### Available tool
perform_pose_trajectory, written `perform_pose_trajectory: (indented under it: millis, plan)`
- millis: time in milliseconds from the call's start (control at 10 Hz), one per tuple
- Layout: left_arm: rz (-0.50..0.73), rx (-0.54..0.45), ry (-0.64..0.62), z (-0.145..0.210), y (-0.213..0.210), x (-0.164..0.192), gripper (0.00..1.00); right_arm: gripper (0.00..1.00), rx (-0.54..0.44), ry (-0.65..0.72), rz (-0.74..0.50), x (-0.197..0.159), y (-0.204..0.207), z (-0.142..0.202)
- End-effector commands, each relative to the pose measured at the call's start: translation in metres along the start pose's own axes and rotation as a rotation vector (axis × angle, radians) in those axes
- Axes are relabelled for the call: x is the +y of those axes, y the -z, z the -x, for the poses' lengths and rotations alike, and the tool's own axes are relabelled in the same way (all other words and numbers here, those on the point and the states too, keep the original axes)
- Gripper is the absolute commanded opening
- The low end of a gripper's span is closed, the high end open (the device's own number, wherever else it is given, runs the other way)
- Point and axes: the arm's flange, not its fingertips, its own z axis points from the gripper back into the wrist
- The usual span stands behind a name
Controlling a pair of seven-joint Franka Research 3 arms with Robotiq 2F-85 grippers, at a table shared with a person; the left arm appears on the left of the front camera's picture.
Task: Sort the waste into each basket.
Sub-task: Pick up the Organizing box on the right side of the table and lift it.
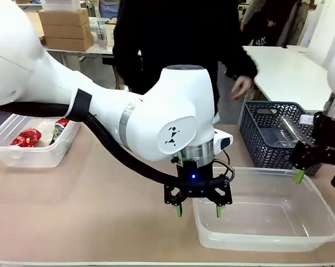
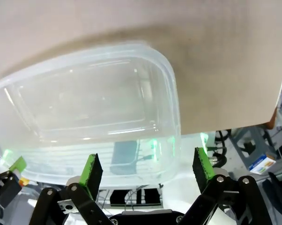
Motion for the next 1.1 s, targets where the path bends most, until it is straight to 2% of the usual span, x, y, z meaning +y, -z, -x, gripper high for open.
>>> perform_pose_trajectory:
  millis: [0,200,400,500,700,800,900,1000]
  plan:
    - [0.002,-0.006,-0.002,0.001,-0.002,0.000,1.00,1.00,0.045,-0.011,0.004,-0.018,0.017,-0.012]
    - [0.006,-0.019,0.002,-0.005,-0.004,0.004,1.00,1.00,0.158,0.021,-0.012,-0.034,0.078,-0.028]
    - [0.013,-0.030,-0.024,-0.016,-0.006,0.009,1.00,1.00,0.222,0.022,-0.017,-0.029,0.115,-0.025]
    - [0.006,-0.039,-0.026,-0.018,-0.005,0.009,1.00,1.00,0.210,0.030,-0.036,-0.029,0.121,-0.018]
    - [0.014,-0.030,-0.013,-0.022,-0.003,0.011,1.00,1.00,0.119,0.038,-0.052,-0.035,0.108,-0.003]
    - [0.020,-0.017,-0.009,-0.023,-0.002,0.011,0.62,0.90,0.084,0.003,-0.043,-0.035,0.104,0.003]
    - [0.022,-0.012,-0.001,-0.023,-0.001,0.011,0.40,0.42,0.105,-0.021,-0.044,-0.035,0.102,0.005]
    - [0.023,-0.013,-0.007,-0.023,0.000,0.012,0.02,0.32,0.110,-0.044,-0.052,-0.034,0.102,0.006]
